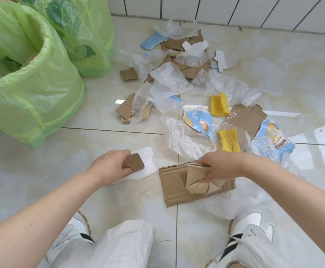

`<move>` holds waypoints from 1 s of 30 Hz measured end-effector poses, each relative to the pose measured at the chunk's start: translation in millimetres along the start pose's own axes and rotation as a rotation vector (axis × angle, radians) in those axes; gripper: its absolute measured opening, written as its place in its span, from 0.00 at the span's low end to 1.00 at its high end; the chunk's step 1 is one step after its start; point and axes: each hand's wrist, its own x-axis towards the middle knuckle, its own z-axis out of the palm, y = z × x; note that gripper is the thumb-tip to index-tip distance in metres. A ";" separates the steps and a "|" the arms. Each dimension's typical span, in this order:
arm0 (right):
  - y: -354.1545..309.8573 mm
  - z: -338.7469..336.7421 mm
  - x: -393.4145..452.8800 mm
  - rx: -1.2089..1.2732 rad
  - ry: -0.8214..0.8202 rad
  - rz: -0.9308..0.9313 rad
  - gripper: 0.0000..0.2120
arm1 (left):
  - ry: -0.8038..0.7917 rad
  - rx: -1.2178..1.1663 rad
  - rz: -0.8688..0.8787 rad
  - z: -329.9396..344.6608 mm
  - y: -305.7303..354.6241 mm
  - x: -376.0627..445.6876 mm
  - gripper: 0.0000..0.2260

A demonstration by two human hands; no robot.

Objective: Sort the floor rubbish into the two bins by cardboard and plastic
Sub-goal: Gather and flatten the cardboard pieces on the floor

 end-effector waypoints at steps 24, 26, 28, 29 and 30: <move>-39.7 62.4 33.1 -0.294 0.191 -0.110 0.14 | 0.049 -0.023 -0.094 10.2 13.7 0.1 0.12; -37.6 56.0 32.8 -0.196 0.172 -0.125 0.13 | 0.067 -0.053 -0.091 10.5 13.6 -0.6 0.11; -36.6 48.3 33.5 -0.056 0.196 -0.129 0.12 | 0.084 -0.106 -0.104 8.0 11.8 -1.4 0.11; -36.8 43.2 34.1 0.012 0.226 -0.120 0.13 | 0.094 -0.128 -0.117 5.1 10.6 -1.9 0.11; -37.7 36.8 33.4 0.081 0.263 -0.108 0.13 | 0.102 -0.142 -0.133 1.6 9.5 -2.3 0.11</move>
